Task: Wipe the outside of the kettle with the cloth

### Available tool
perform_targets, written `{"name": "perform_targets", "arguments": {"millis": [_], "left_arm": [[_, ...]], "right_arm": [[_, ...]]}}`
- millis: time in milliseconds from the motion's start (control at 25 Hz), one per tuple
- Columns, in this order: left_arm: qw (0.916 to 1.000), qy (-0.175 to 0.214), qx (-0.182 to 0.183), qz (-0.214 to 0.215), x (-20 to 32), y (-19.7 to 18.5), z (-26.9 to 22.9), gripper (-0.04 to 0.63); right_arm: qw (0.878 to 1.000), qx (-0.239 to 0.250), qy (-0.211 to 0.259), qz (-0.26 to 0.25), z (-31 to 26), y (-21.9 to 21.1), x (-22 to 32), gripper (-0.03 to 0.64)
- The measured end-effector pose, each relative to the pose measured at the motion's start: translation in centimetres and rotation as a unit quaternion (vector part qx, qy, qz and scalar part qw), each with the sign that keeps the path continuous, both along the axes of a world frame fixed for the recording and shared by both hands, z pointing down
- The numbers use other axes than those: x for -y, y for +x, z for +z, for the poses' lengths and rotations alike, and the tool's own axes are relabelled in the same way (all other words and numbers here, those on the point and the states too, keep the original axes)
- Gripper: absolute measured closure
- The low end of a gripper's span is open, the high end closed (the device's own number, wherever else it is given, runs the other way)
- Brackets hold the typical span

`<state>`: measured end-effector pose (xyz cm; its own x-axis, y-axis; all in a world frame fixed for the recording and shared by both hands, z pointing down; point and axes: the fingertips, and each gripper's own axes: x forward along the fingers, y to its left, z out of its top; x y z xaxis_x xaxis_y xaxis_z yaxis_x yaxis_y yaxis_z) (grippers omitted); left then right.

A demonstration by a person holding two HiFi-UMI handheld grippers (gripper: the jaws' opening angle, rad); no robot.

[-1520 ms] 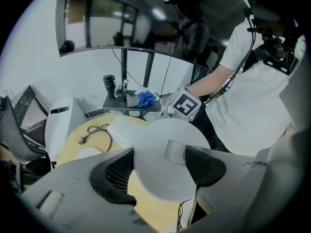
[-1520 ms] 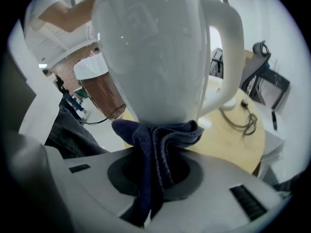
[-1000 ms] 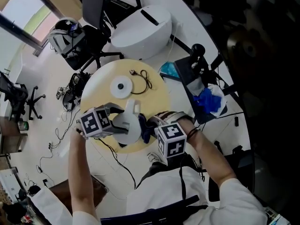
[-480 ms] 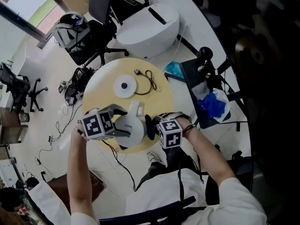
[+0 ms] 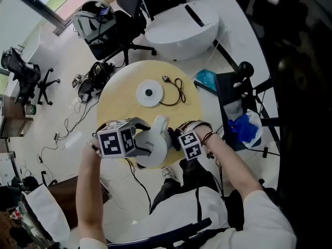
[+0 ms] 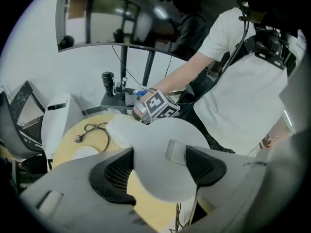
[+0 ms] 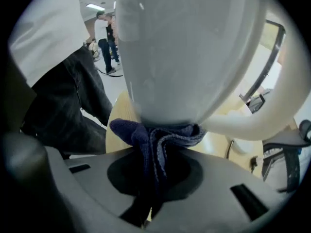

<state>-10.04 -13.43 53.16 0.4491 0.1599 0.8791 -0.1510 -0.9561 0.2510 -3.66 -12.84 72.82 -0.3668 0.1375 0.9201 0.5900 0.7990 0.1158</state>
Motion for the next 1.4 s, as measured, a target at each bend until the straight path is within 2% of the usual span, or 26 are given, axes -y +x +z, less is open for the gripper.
{"name": "perform_targets", "arguments": {"millis": [160, 320, 480, 880, 960, 1040, 1120, 1200, 1320, 1400], "left_arm": [[1.0, -0.008, 0.0, -0.003, 0.0, 0.1, 0.2, 0.249], [0.9999, -0.01, -0.001, -0.005, -0.1, -0.1, 0.2, 0.249], [0.9999, -0.009, -0.003, -0.008, -0.1, -0.2, 0.3, 0.249], [0.9992, -0.026, -0.01, -0.03, 0.2, -0.6, 1.0, 0.238], [0.9982, -0.026, -0.023, -0.048, 0.6, -0.8, 1.1, 0.211], [0.9956, -0.018, -0.053, -0.076, 1.0, -1.1, 0.4, 0.215], [0.9894, 0.006, -0.095, -0.11, 1.1, -1.6, -1.7, 0.215], [0.9782, 0.049, -0.142, -0.143, 1.0, -2.2, -4.2, 0.217], [0.9536, 0.117, -0.203, -0.189, 0.0, -3.4, -6.9, 0.258], [0.9366, 0.158, -0.226, -0.216, -1.5, -4.3, -7.8, 0.311]], "right_arm": [[0.997, 0.0, 0.03, -0.067, 0.5, -0.1, 0.7, 0.549], [0.995, 0.019, 0.051, -0.088, -1.1, -0.6, 1.0, 0.549], [0.991, 0.05, 0.089, -0.09, -5.6, -1.4, 1.8, 0.549], [0.971, 0.116, 0.198, -0.07, -17.7, -1.9, 2.1, 0.549], [0.967, 0.126, 0.217, -0.051, -19.1, -1.8, 2.5, 0.549], [0.963, 0.135, 0.231, -0.018, -20.3, -1.3, 3.4, 0.549], [0.962, 0.151, 0.226, 0.032, -21.9, -0.8, 3.9, 0.549], [0.959, 0.171, 0.206, 0.091, -23.6, -0.2, 3.8, 0.549], [0.948, 0.203, 0.164, 0.18, -25.5, 0.6, 3.1, 0.549], [0.938, 0.223, 0.132, 0.23, -26.4, 0.7, 1.9, 0.549]]}}
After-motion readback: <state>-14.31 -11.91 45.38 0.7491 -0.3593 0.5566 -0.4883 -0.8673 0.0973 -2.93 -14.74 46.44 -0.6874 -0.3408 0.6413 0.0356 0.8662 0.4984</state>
